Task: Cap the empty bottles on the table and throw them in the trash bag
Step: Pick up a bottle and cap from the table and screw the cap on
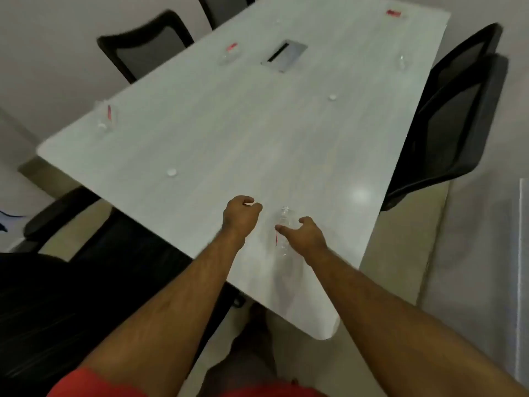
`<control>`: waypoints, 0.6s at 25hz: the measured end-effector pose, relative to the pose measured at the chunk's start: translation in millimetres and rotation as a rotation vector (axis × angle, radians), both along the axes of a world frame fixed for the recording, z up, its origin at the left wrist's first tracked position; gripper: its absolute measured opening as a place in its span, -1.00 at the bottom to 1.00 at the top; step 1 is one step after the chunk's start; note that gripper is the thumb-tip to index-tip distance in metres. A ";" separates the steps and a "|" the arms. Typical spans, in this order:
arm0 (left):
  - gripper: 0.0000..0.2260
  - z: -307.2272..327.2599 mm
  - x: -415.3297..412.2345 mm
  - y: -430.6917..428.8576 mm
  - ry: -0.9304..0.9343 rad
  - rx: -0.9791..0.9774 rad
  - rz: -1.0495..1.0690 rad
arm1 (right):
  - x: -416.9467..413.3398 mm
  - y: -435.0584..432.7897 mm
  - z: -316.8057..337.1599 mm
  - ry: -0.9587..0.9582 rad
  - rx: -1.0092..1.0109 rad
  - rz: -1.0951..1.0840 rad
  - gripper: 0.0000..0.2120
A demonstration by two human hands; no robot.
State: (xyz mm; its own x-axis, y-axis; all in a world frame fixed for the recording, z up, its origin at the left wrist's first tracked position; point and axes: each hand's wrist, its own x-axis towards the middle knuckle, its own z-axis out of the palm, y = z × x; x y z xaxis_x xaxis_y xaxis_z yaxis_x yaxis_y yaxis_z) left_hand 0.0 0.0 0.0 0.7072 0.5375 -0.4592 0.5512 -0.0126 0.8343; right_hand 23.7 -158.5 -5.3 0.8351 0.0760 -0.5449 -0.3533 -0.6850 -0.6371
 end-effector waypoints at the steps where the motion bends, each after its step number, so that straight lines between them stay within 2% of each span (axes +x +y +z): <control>1: -0.66 -9.1 13.9 6.1 0.028 -0.008 -0.005 | 9.2 8.9 -5.4 0.002 -0.043 0.022 -0.23; 4: -0.68 -31.6 41.0 25.0 0.099 -0.068 0.004 | 33.1 35.0 -13.2 0.021 -0.118 0.035 -0.32; 7: -0.70 -35.4 54.8 44.1 0.094 -0.044 -0.012 | 64.2 61.4 -6.2 -0.007 -0.005 -0.015 -0.40; 12: -0.72 -45.5 67.7 114.5 0.083 0.135 0.140 | 117.7 125.5 -10.6 0.098 0.207 0.007 -0.53; 15: -0.71 -58.7 66.0 169.3 0.019 0.371 0.334 | 144.5 174.5 -16.1 0.246 0.302 0.127 -0.67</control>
State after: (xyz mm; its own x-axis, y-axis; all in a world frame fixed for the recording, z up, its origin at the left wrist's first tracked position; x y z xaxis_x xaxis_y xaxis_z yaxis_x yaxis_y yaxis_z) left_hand 66.0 169.3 -58.7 0.4622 0.8627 -0.2053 0.5905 -0.1267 0.7971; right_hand 168.2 16.0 -21.4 0.6562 0.3576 -0.6645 -0.4448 -0.5281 -0.7234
